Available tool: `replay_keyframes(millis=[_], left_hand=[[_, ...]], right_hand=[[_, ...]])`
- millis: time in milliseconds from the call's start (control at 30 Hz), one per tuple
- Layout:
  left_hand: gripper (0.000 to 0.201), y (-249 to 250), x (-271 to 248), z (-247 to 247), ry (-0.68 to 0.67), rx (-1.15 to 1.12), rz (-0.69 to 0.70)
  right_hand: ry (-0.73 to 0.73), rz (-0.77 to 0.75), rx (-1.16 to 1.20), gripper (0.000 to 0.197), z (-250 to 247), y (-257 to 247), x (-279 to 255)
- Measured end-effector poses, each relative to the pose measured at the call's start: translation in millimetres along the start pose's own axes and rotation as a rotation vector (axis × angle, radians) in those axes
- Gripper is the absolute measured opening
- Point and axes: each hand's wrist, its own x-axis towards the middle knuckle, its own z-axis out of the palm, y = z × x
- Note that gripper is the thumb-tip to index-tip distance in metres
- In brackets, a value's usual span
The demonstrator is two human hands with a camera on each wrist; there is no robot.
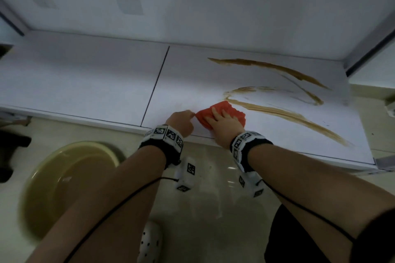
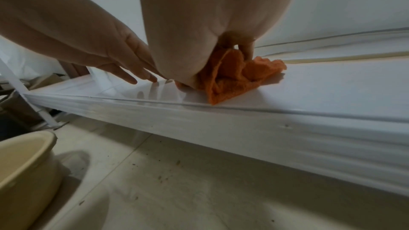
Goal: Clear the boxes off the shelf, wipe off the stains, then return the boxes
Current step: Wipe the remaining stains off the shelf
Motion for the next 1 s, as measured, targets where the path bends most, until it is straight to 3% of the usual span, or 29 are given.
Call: replay_keyframes(millis=[467, 600, 700, 767, 867, 1000], left_hand=[[0.045, 19, 1, -12, 0.012, 0.138, -0.038], [0.049, 31, 4, -13, 0.001, 0.117, -0.023], [0.05, 34, 5, -10, -0.001, 0.111, -0.024], [0.049, 32, 5, -10, -0.004, 0.128, -0.048], [0.045, 31, 3, -14, -0.02, 0.182, -0.079], [0.041, 29, 3, -19, 0.03, 0.211, -0.105]], right_hand=[[-0.064, 0.054, 0.042, 0.07, -26, 23, 25], [0.004, 0.126, 0.075, 0.049, -33, 51, 7], [-0.001, 0.127, 0.087, 0.025, -32, 45, -5], [-0.047, 0.061, 0.085, 0.035, -24, 31, -3], [-0.073, -0.029, 0.031, 0.065, -20, 20, 14], [-0.071, -0.043, -0.021, 0.079, -30, 33, 27]])
